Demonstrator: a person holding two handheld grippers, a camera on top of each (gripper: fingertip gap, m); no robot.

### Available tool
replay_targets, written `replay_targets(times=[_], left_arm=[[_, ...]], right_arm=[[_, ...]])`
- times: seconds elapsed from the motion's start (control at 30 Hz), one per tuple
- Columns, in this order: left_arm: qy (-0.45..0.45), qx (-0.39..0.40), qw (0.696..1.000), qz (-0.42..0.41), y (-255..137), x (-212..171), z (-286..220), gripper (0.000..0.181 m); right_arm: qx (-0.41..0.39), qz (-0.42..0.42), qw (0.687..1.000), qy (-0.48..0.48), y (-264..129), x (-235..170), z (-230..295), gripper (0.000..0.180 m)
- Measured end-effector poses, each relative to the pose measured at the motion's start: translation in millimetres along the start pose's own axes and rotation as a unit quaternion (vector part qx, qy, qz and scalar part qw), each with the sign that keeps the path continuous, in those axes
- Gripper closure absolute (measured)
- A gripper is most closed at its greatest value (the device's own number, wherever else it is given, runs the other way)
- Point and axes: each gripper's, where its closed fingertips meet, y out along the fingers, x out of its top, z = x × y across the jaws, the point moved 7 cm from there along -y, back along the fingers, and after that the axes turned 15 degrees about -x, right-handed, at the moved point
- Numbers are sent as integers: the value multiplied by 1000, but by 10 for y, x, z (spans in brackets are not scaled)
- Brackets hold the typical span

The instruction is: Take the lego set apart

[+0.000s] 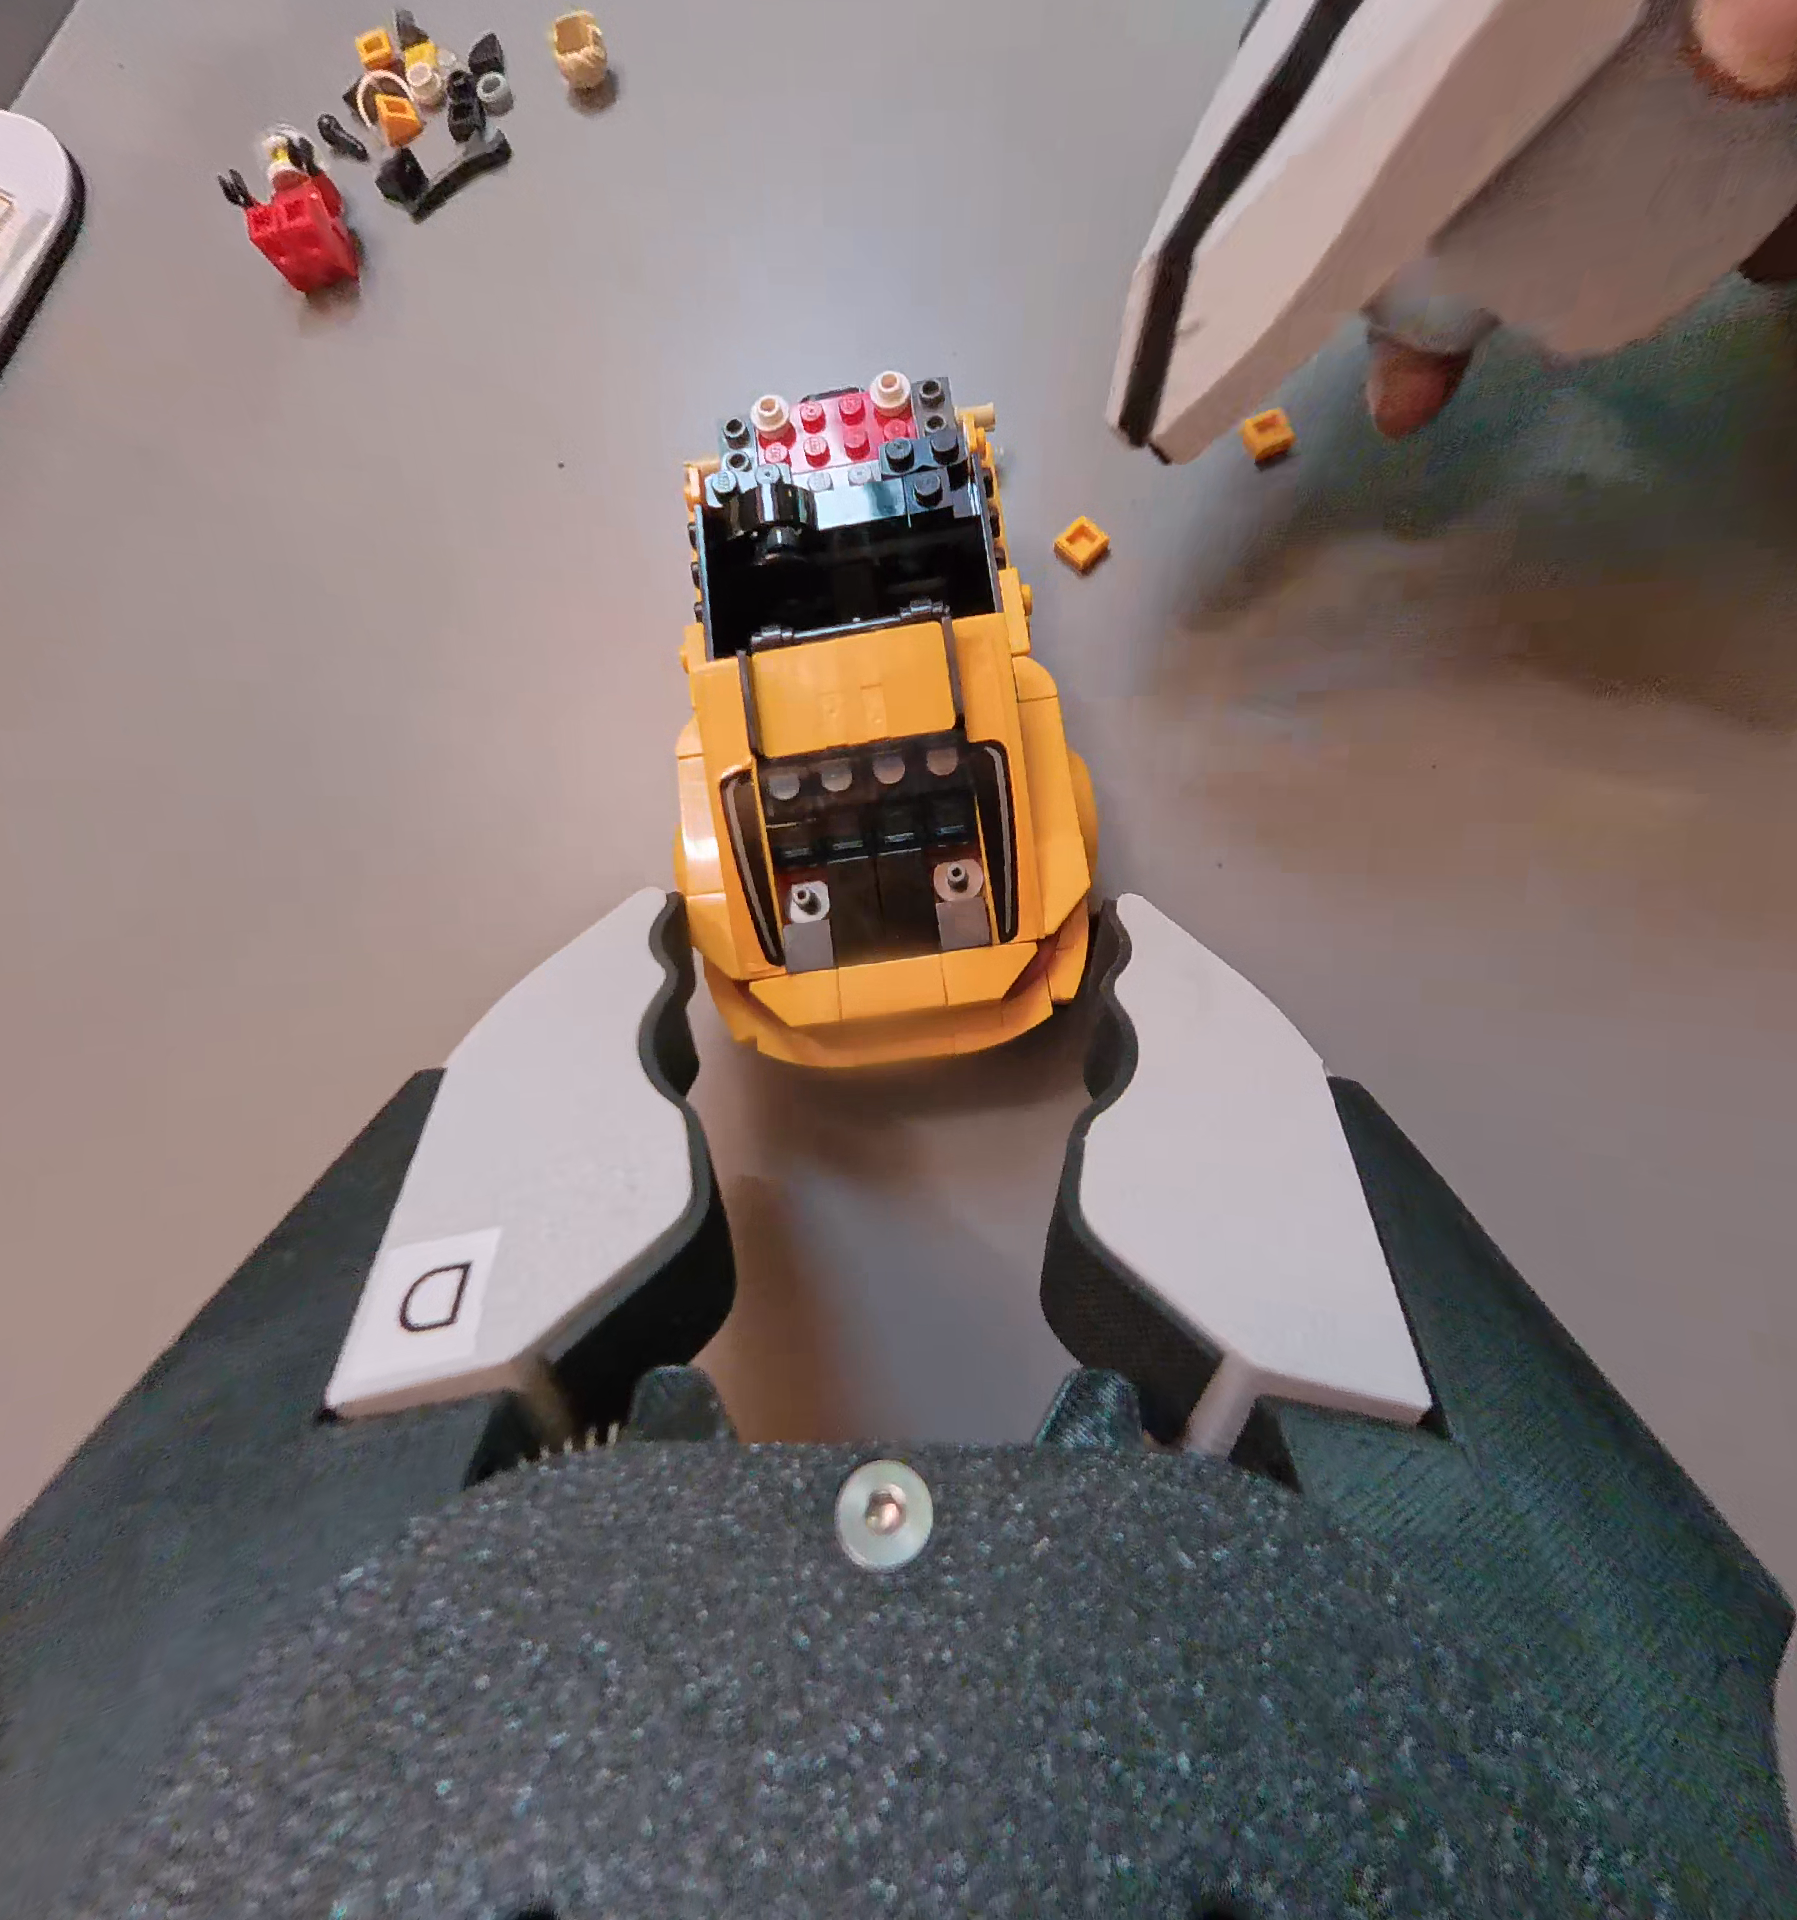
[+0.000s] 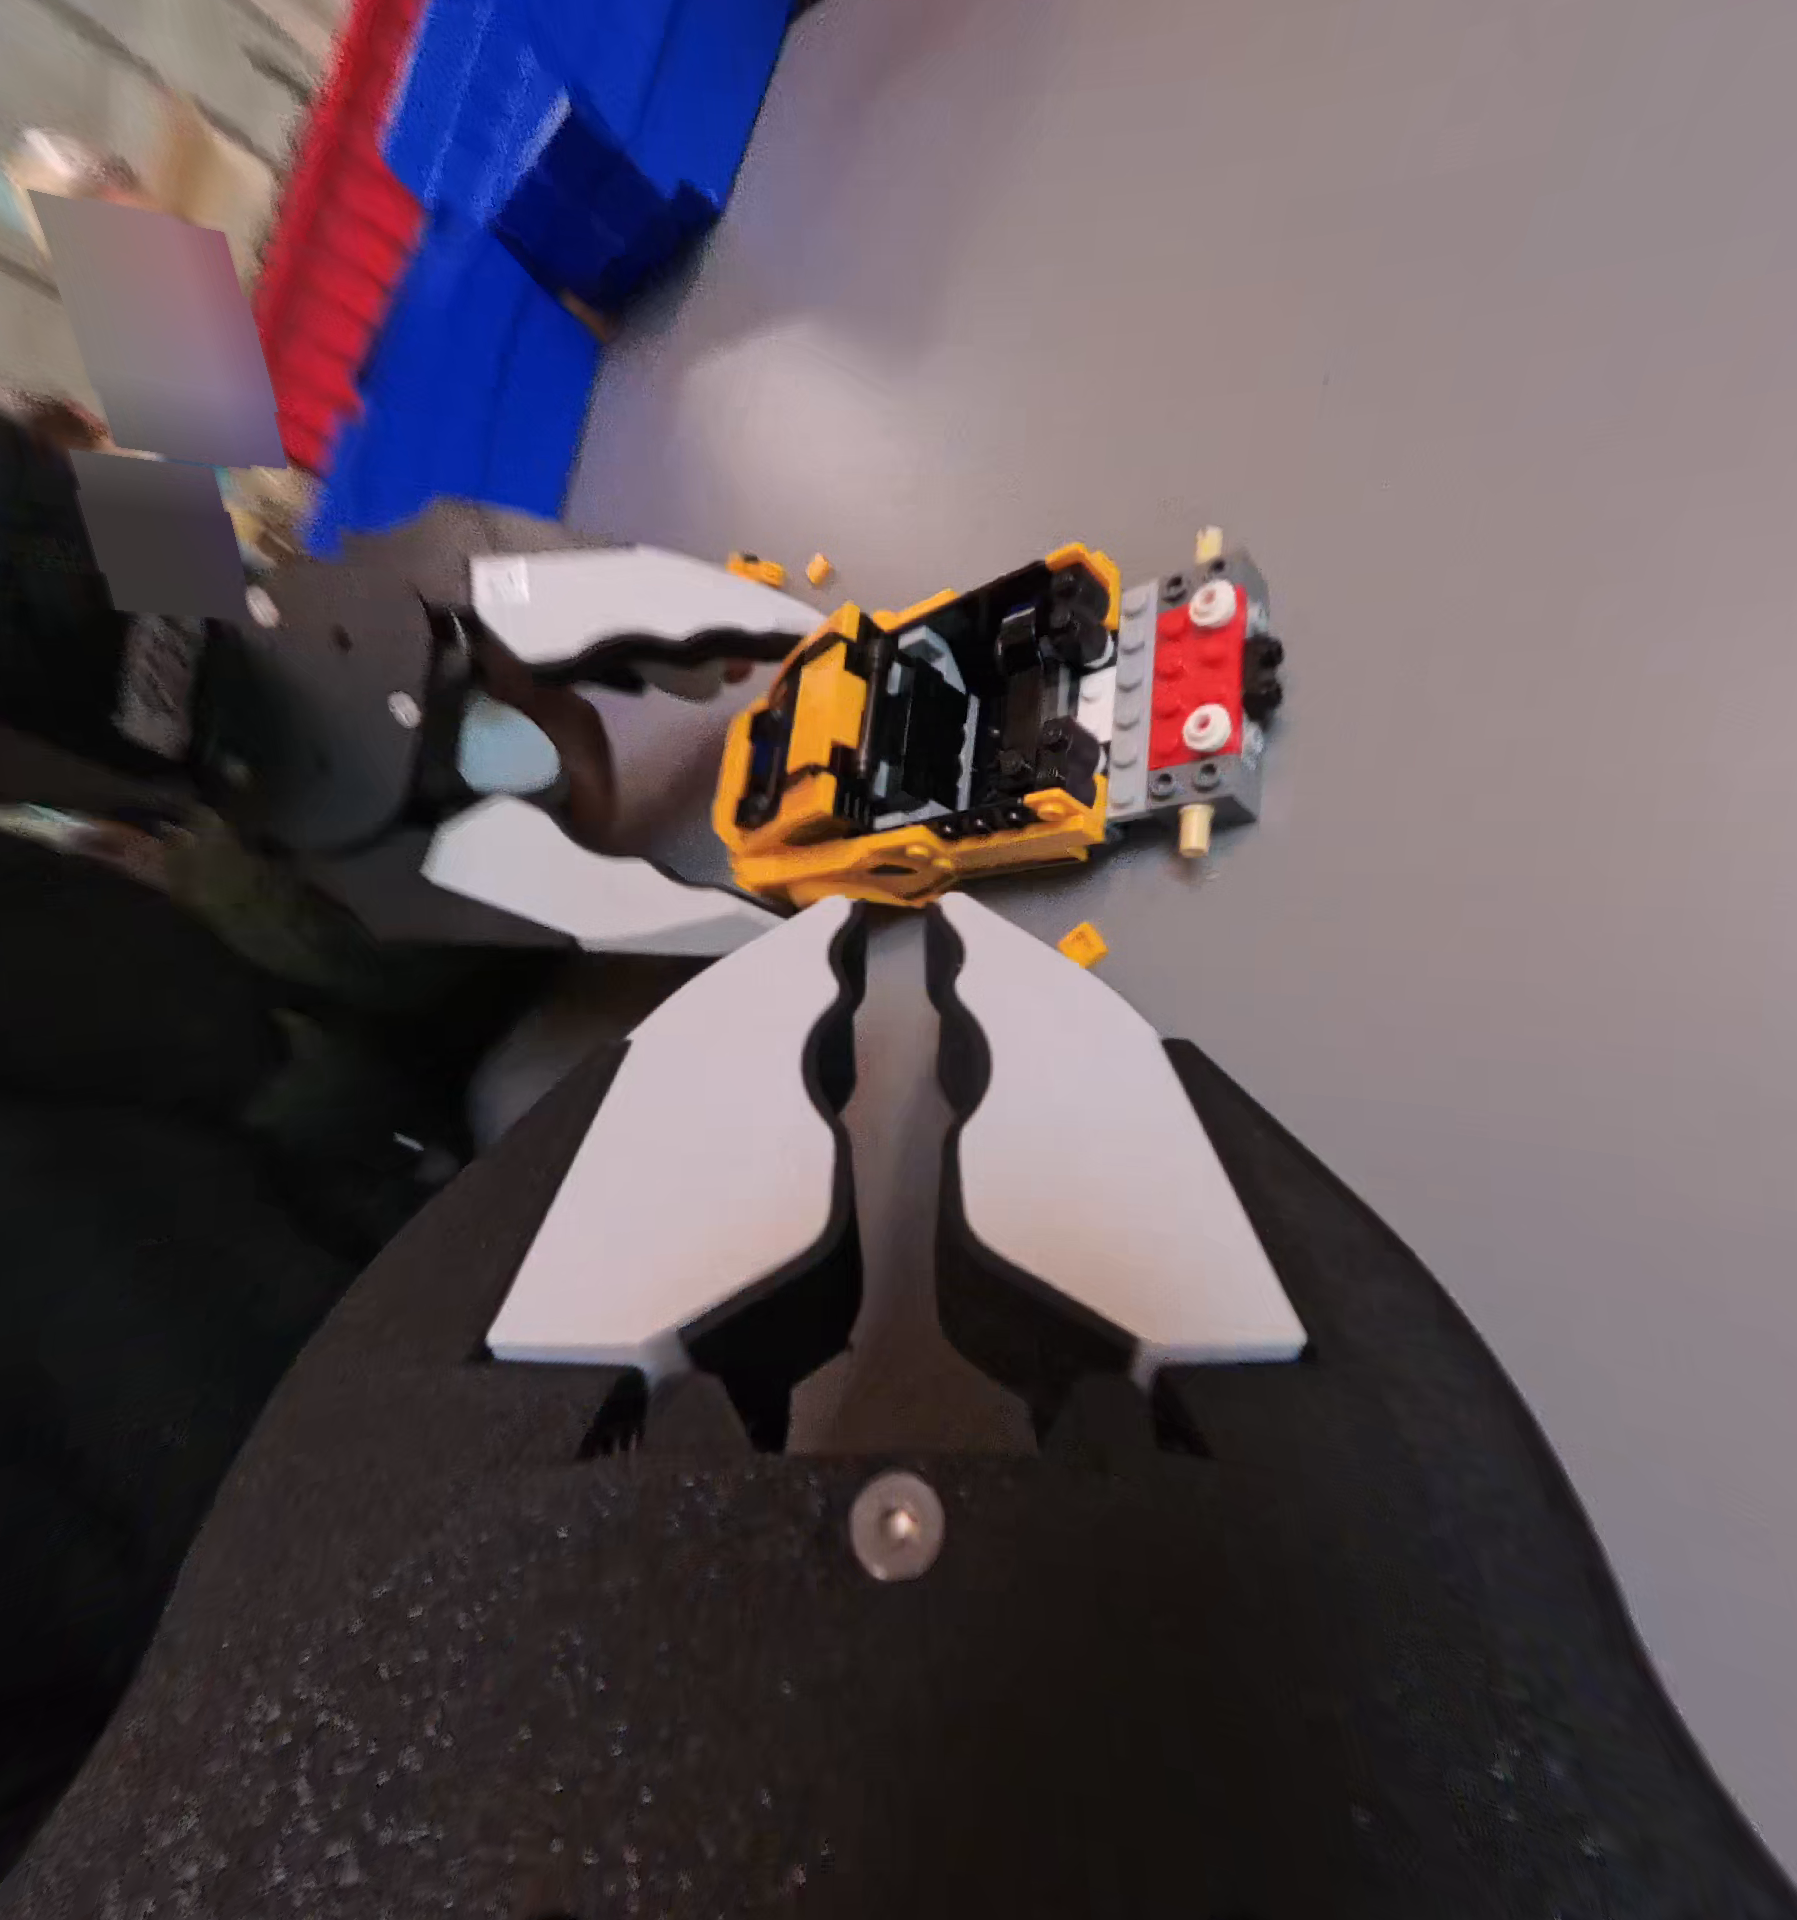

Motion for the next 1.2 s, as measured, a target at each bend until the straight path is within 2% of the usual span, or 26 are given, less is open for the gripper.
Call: replay_targets(times=[0.1,0.2,0.43,0.5,0.7,0.83,0.93,1.03,1.2], left_arm=[[10,-10,1000,-8,-15,-16,60,107],[13,-19,1000,-13,-31,-39,123,107],[22,-3,1000,-15,-94,-67,234,104],[29,17,999,-28,-136,-48,265,112],[17,14,999,-33,-131,-55,295,115],[24,19,999,-32,-119,-44,281,119],[23,18,999,-38,-115,-44,287,119],[19,35,998,-40,-131,-44,322,121],[12,71,995,-75,-379,16,450,117]], right_arm=[[-111,-21,977,-181,-26,-57,-17,159],[-149,-19,955,-255,20,-132,-28,155],[-161,-14,930,-329,-26,-151,-27,149],[-160,6,925,-345,-94,-173,-57,150],[-180,47,926,-329,-198,-284,-186,154],[-198,58,914,-348,-144,-289,-170,160],[-188,64,914,-352,-89,-282,-117,173],[-167,68,914,-363,-23,-287,-30,173],[-100,18,913,-395,280,-258,418,173]])
